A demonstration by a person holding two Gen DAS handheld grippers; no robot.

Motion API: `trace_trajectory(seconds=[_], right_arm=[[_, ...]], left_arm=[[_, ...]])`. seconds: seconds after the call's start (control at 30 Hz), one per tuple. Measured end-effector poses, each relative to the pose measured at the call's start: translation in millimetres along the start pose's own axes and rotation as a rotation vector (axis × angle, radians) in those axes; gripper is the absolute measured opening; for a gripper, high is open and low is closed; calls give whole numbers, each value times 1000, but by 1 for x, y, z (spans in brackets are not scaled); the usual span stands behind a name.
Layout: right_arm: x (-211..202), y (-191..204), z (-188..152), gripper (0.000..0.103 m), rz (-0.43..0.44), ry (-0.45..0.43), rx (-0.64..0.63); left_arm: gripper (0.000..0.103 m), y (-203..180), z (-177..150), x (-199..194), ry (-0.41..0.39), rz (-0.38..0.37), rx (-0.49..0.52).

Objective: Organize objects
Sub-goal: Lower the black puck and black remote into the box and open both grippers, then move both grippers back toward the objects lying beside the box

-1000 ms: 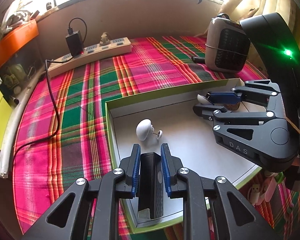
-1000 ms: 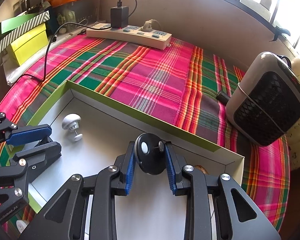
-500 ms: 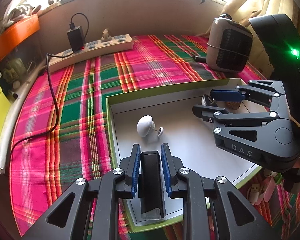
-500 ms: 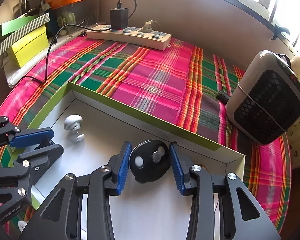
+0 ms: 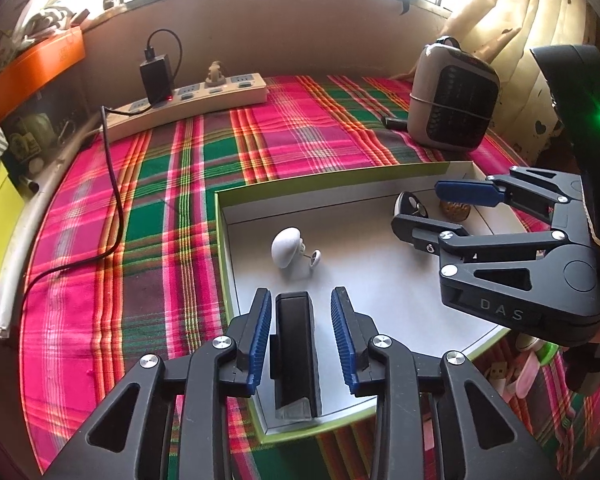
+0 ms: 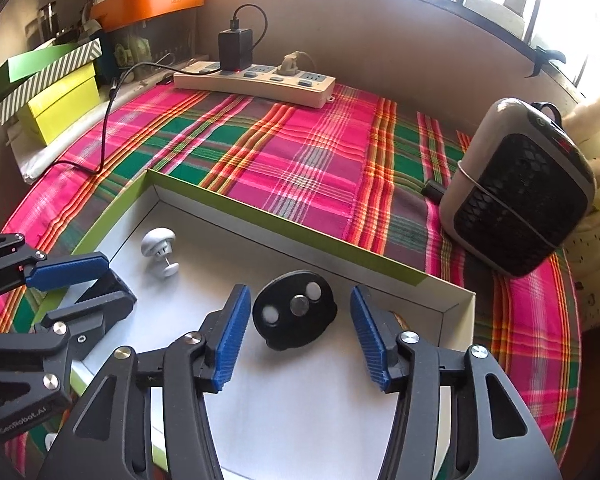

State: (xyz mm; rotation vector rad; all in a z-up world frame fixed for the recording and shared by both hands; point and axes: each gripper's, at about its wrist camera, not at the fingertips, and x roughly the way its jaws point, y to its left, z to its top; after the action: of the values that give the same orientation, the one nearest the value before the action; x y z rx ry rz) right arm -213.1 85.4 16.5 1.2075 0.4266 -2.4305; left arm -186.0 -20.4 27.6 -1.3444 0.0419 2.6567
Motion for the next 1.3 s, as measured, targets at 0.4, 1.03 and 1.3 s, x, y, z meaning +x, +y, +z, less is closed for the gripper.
trace_trajectory(seconds=[0.4,1.03,1.3], right_arm=[[-29,4,-13,53,-1,-42,25],[-87,14,-62,53,-14,-130,88],[-106,11,-96,54,-45,-149,123]], left_arm=[[30,0,-11,-24,-41,1,-20],[32,0,-55,-75,-133,14,-38],[39,0,-77,-81,-126,-38,-59]])
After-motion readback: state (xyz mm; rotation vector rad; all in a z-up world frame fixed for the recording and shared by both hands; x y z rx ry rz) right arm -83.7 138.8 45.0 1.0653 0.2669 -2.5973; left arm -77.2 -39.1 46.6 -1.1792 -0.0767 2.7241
